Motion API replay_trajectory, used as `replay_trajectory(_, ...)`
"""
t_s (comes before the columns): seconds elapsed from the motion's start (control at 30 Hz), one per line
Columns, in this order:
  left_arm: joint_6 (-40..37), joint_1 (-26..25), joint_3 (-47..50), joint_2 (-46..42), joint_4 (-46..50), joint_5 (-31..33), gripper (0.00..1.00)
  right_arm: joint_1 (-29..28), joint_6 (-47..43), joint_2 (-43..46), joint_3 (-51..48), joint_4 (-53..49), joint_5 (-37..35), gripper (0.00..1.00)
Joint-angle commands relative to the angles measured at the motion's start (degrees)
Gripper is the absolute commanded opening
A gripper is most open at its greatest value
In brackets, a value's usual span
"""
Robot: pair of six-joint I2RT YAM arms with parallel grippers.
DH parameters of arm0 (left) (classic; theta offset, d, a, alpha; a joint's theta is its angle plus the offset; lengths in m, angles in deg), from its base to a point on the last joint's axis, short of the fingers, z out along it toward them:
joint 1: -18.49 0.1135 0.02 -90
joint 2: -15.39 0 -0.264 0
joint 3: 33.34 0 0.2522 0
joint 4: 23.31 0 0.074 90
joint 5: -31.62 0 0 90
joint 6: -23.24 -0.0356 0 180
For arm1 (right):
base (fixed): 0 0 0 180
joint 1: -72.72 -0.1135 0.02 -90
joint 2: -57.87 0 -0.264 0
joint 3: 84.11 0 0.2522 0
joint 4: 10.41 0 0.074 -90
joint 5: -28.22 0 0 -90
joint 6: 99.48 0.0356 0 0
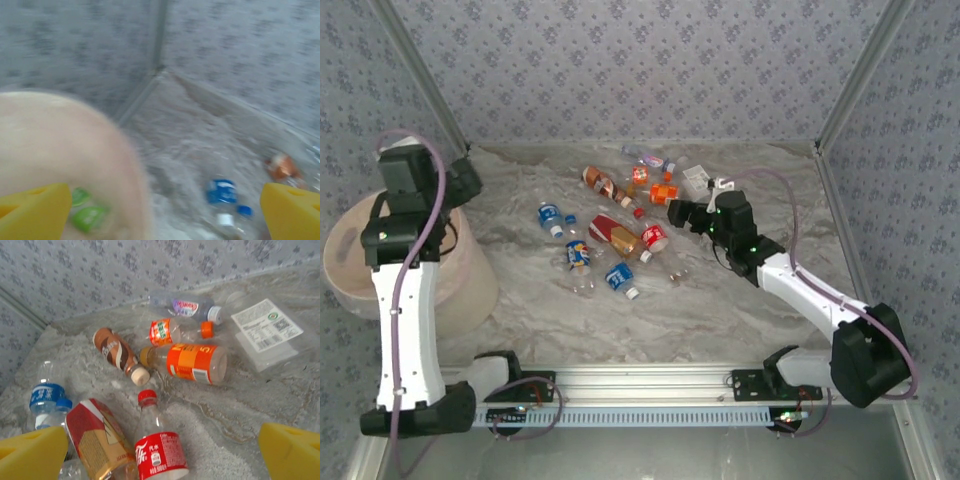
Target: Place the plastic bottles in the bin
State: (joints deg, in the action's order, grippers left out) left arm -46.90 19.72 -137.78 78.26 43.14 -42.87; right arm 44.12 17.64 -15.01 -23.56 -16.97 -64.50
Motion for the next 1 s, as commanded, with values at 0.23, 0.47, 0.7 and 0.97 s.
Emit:
replay_trajectory(0.23,5.7,-14.6,5.5,1.6,-13.4,-10.3,0.98,-0.8,-5.7,-0.3,-2.2,-9.9,5.7,1.0)
replay_trajectory(0.47,9.8,-15.6,13.2,1.6,-22.2,-20.9,0.98,-4.8,-10.9,-5.2,-1.0,-13.5,5.6,0.99)
replay_trajectory(0.7,12.4,-15.8,20.1,1.5,-24.7,-25.1,0.98,-7.6,-12.3,-13.7,5.5,-22.6,0.9,0.83)
replay_trajectory(0.97,12.6,-15.9,22.5,0.5,-24.7,-26.1,0.98,-8.6,-13.9,-22.4,12.1,-29.0,0.5,0.82)
